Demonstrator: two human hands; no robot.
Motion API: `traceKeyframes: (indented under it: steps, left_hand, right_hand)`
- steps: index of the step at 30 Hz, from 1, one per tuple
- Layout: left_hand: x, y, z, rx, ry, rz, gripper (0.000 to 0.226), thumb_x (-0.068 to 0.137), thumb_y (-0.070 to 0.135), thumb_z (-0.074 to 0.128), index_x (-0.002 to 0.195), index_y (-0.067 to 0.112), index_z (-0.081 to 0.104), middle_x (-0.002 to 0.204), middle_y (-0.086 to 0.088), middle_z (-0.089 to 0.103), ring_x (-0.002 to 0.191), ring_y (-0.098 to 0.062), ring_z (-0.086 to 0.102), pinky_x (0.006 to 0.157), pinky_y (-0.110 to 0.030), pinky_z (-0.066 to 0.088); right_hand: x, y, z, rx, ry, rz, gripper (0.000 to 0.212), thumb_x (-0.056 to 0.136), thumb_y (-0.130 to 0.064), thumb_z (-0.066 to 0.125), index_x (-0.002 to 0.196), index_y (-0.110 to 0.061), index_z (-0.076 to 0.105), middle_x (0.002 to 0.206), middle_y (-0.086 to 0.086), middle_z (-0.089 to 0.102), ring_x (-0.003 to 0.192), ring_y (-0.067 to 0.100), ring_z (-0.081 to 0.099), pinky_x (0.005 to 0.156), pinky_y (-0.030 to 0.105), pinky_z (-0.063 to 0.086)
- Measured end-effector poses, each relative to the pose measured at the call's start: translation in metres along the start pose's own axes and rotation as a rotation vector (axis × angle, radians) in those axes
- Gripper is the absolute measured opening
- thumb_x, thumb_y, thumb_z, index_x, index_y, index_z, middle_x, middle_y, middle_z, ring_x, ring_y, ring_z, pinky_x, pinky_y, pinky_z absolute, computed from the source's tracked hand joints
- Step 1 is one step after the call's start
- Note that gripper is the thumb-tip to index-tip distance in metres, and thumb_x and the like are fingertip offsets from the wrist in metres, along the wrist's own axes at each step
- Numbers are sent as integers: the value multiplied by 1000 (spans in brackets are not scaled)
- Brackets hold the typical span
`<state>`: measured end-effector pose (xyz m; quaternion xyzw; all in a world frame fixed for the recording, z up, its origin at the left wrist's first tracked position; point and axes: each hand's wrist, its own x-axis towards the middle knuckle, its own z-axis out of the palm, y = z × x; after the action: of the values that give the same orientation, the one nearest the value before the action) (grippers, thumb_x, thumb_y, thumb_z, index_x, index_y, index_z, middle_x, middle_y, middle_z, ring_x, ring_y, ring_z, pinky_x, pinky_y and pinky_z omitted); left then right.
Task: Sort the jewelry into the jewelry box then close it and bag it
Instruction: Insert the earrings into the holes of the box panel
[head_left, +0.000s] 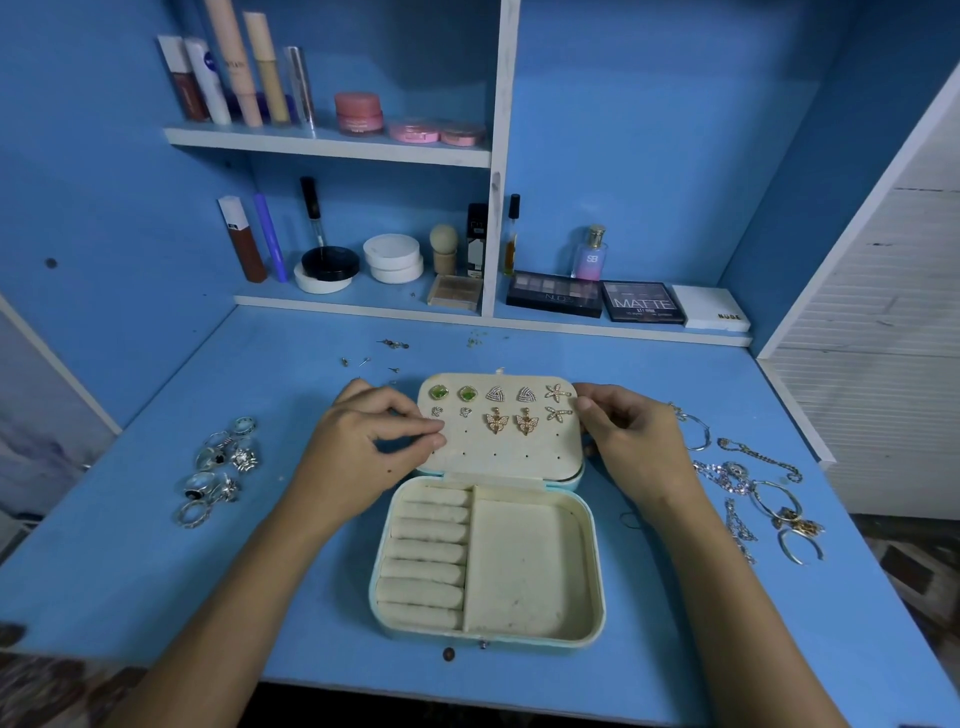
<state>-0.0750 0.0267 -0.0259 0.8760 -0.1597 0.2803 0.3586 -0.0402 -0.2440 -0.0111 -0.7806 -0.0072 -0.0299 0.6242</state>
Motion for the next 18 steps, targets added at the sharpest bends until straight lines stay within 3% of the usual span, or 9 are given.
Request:
traceKeyframes:
  steps: [5,9,14,18]
  left_hand:
    - [-1,4,-3,-49,68,-65,15,83,27,72,96,25,77,82,22,65,80,-14,55,77,-16,43]
    - [0,3,-5,-79,95,-260,33,85,9,74,102,36,67,88,11,64,83,-16,54,77,-12,40]
    - [3,-3,-1,-103,-121,-431,46,89,31,71,132,34,56,110,19,53,97,-2,51,78,-15,39]
    - [10,-2,0,-135,-206,-479,61,78,49,59,137,32,55,111,19,51,104,-6,52,86,-22,42]
  right_hand:
    - [-1,-1,0,1,-4,-1,17,99,-19,61,98,-31,74,87,-7,76,74,10,66,74,33,60]
    - [-2,-3,0,9,-3,4,18,99,-19,61,98,-30,74,87,-8,76,72,8,65,71,29,59]
    - [-3,-4,0,8,3,9,19,99,-18,60,98,-29,75,86,-4,76,68,8,63,67,25,58]
    - [-4,-5,1,21,1,6,20,100,-17,59,96,-30,74,86,-8,76,69,3,65,66,21,58]
